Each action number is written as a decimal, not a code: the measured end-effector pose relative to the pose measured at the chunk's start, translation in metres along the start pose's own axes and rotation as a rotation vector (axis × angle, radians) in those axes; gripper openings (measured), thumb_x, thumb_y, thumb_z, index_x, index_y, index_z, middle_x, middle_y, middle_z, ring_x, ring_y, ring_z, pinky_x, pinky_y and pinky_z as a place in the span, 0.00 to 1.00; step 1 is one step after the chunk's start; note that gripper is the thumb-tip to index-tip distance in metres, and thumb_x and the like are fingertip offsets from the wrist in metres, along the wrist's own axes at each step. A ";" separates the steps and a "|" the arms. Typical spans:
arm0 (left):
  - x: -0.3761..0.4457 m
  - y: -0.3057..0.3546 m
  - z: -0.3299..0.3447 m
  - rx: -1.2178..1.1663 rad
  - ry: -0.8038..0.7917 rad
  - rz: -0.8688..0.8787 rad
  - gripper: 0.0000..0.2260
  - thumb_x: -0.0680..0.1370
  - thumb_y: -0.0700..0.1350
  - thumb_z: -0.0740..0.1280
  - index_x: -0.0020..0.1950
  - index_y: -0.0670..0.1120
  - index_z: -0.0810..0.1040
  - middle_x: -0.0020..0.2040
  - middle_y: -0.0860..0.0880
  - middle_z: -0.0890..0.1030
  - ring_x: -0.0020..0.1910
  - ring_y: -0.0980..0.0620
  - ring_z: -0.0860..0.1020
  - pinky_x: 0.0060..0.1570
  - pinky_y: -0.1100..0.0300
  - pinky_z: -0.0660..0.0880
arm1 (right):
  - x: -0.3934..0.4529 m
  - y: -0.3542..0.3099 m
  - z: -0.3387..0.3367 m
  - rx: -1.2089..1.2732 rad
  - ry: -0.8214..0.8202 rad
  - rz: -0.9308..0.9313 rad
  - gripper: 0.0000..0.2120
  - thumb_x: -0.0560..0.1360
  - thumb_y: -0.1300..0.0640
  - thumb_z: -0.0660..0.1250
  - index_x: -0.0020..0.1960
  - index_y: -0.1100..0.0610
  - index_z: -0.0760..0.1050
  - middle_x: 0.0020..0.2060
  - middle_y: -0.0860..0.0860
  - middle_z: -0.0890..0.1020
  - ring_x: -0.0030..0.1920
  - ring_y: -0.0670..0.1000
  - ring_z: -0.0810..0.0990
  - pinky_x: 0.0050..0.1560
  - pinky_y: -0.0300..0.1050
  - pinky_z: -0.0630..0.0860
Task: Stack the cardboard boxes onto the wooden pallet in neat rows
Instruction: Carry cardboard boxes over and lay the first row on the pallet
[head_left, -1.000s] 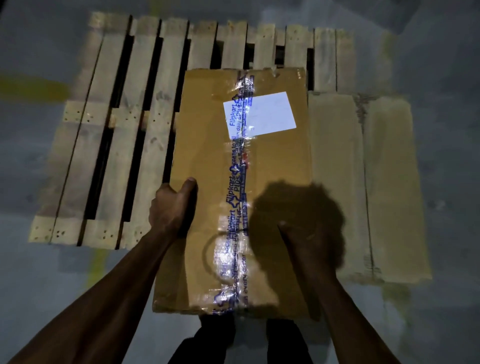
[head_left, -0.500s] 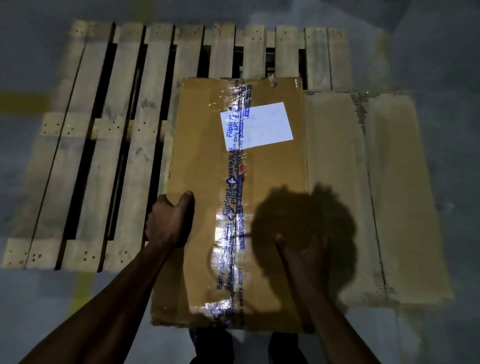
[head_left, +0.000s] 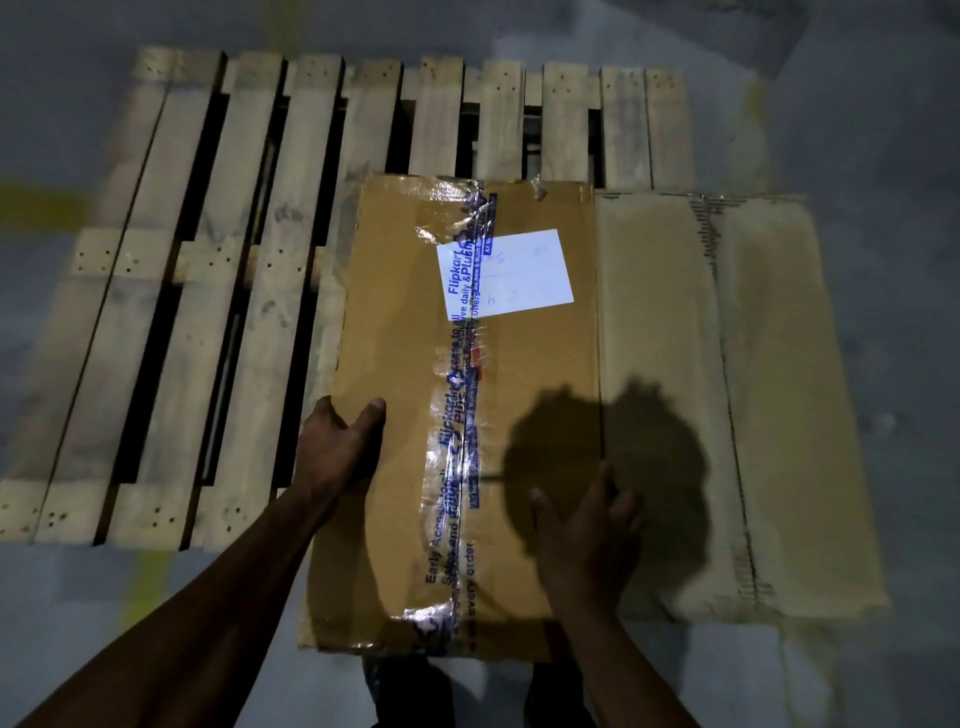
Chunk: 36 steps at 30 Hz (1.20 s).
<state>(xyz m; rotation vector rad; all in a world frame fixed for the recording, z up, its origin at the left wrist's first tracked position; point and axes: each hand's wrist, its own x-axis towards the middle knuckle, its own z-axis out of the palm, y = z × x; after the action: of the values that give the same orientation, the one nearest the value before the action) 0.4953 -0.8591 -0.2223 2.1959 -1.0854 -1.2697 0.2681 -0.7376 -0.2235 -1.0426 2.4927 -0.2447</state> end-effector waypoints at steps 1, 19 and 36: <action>0.000 0.000 0.001 -0.003 -0.002 0.001 0.28 0.76 0.59 0.70 0.69 0.43 0.72 0.61 0.43 0.80 0.57 0.42 0.79 0.60 0.43 0.77 | 0.000 0.000 0.000 -0.002 0.003 -0.002 0.42 0.72 0.39 0.73 0.77 0.58 0.64 0.65 0.59 0.69 0.62 0.61 0.67 0.59 0.56 0.69; -0.003 -0.005 0.007 0.101 0.009 0.040 0.30 0.77 0.61 0.68 0.71 0.44 0.63 0.61 0.44 0.75 0.59 0.40 0.77 0.59 0.43 0.76 | -0.001 0.003 -0.002 -0.091 0.011 -0.095 0.40 0.74 0.41 0.71 0.76 0.64 0.64 0.62 0.62 0.71 0.60 0.63 0.68 0.57 0.55 0.69; -0.096 -0.064 0.009 0.342 0.051 -0.028 0.43 0.74 0.65 0.67 0.81 0.57 0.48 0.72 0.35 0.65 0.69 0.32 0.66 0.67 0.40 0.66 | -0.058 0.083 -0.016 -0.251 -0.163 -0.409 0.54 0.59 0.36 0.80 0.76 0.60 0.65 0.66 0.63 0.70 0.57 0.65 0.72 0.56 0.61 0.74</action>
<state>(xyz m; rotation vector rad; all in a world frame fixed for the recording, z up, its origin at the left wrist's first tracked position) 0.4871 -0.7436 -0.2141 2.4823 -1.3381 -1.0970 0.2447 -0.6377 -0.2175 -1.6058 2.1836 0.0368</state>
